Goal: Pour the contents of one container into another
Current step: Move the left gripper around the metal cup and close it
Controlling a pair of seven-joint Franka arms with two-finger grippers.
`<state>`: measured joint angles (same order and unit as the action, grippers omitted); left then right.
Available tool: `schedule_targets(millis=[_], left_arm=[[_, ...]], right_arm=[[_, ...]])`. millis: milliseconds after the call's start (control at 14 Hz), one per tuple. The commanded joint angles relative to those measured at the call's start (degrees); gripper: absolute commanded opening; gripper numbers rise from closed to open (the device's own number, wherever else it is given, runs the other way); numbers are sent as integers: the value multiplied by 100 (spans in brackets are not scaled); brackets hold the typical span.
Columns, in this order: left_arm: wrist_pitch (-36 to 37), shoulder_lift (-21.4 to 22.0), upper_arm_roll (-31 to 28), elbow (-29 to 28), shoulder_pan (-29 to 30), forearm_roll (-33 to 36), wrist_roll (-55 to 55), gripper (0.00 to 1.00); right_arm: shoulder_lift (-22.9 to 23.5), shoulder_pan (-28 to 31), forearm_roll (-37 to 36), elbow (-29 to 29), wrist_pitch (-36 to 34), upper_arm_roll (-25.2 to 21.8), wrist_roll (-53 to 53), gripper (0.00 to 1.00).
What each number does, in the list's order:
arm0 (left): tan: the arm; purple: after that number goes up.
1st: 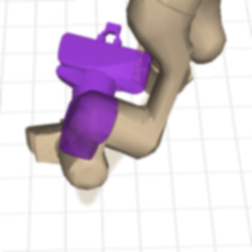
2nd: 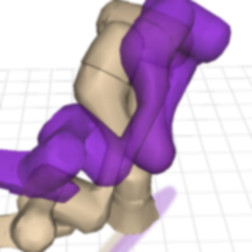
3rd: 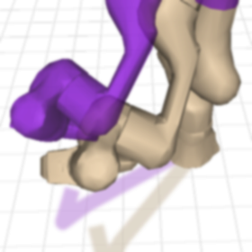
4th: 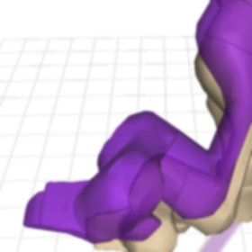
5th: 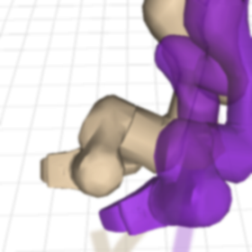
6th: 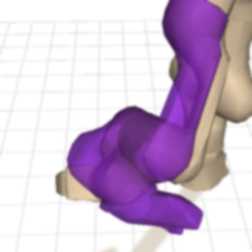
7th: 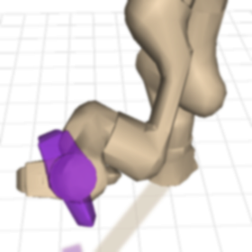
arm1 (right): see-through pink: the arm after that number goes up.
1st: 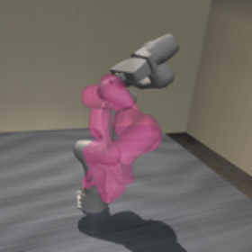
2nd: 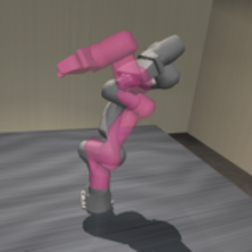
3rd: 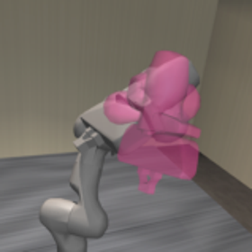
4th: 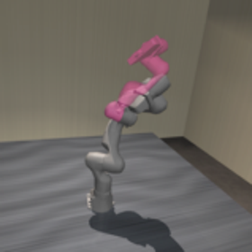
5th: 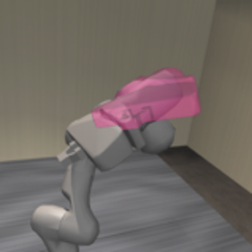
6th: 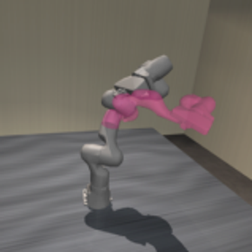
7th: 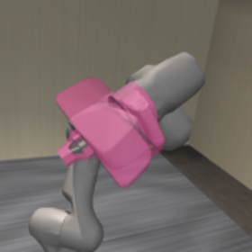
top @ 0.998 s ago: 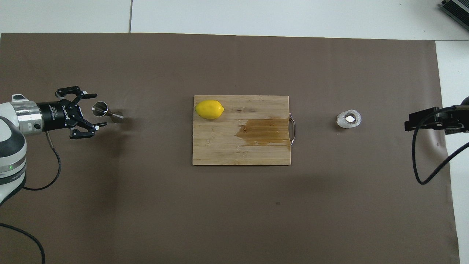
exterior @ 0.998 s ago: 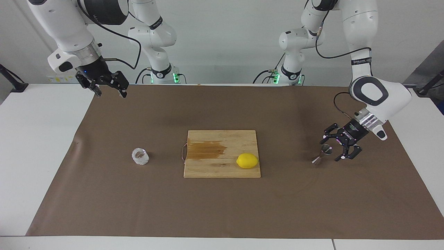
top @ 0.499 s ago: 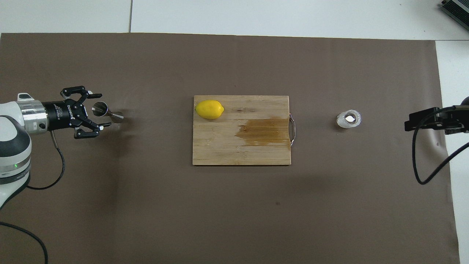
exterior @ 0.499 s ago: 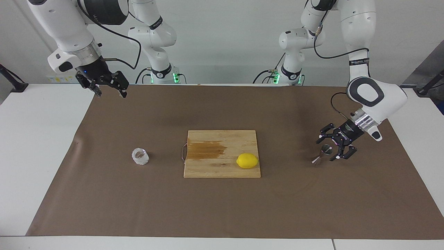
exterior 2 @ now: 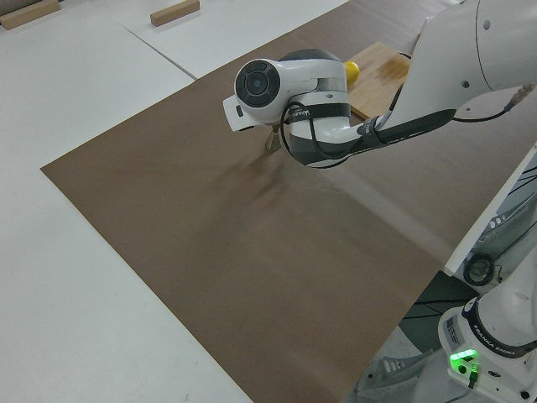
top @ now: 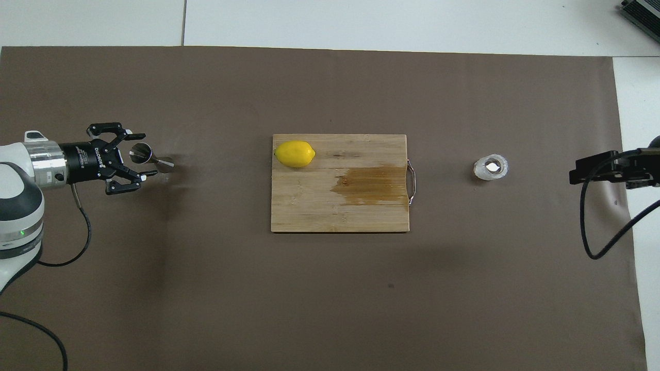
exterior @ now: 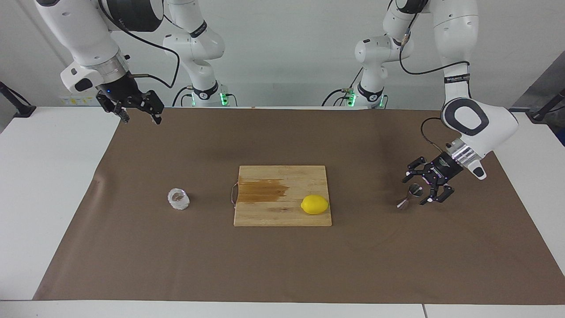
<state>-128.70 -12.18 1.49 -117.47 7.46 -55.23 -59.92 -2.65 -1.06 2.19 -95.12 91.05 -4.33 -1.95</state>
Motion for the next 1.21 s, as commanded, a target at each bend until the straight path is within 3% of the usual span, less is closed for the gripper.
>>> schedule_targets(millis=[0,356,428,641,713,784,1140], left_arm=[[-59,111,-44,-136,-51,-93,-64,87],[-59,111,-44,-136,-51,-93,-81,81],[-59,111,-44,-128,-60,-93,-82,69],[-59,102,-44,-119,-60,-93,-81,18],[-59,102,-44,-110,-51,-93,-82,5],[-59,102,-44,-101,-60,-93,-82,1],[-59,93,-44,-84,-86,-84,-126,0]], right_arm=[[-51,45,-26,-16,-35,38,-68,100],[-51,45,-17,-16,-35,38,-60,100],[-51,45,-26,-16,-35,38,-68,100],[-51,45,-26,-16,-35,38,-68,100],[-51,45,-17,-16,-35,38,-68,100],[-51,45,-17,-16,-35,38,-68,100],[-51,45,-17,-16,-35,38,-68,100]])
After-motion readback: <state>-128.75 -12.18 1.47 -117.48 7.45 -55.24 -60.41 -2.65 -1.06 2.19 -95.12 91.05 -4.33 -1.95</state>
